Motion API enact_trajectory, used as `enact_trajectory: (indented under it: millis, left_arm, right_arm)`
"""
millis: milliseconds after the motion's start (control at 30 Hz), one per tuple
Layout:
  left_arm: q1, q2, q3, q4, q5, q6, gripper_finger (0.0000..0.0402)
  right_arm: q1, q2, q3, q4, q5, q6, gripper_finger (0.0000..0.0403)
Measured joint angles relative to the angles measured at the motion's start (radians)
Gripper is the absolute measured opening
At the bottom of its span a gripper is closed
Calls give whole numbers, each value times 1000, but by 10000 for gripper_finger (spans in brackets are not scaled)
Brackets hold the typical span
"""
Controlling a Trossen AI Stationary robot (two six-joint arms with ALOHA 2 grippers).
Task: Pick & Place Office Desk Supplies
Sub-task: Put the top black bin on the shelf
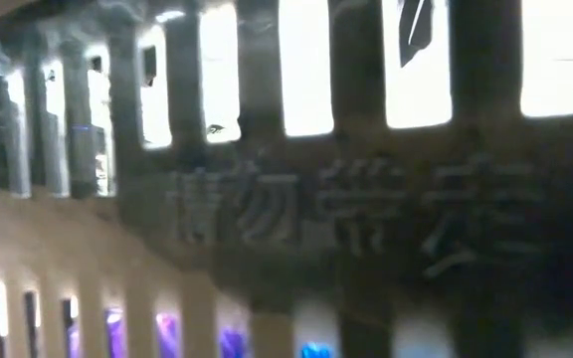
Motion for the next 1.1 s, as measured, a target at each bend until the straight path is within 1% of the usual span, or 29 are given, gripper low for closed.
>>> enact_trajectory:
  millis: [100,233,367,467,567,700,767,867,933,1100]
  left_arm:
    - [-29,-26,-35,16,-46,-3,268]
    - [-65,-81,-120,100,-88,-36,268]
    - [-93,-154,-214,189,-99,-82,268]
    - [-110,-199,-261,203,-75,-111,268]
    - [-128,-237,-264,185,-23,-120,268]
    - [-148,-297,-264,186,39,-76,268]
    - [-148,-336,-265,183,45,-63,268]
    - [-143,-402,-265,120,26,-49,268]
    - [-136,-451,-265,49,-9,-52,268]
    - [-119,-572,-265,-130,-33,-80,268]
  right_arm:
    - [0,0,0,0,-1,0,185]
    - [0,0,0,0,-8,0,185]
    - [0,0,0,0,-8,0,185]
    - [0,0,0,0,-8,0,185]
    - [0,0,0,0,-15,0,185]
    - [0,0,0,0,-21,7,185]
    - [0,0,0,0,-23,16,185]
    - [2,0,0,0,-23,18,185]
    - [3,0,0,-1,-24,19,185]
    - [13,0,0,-1,-26,-6,185]
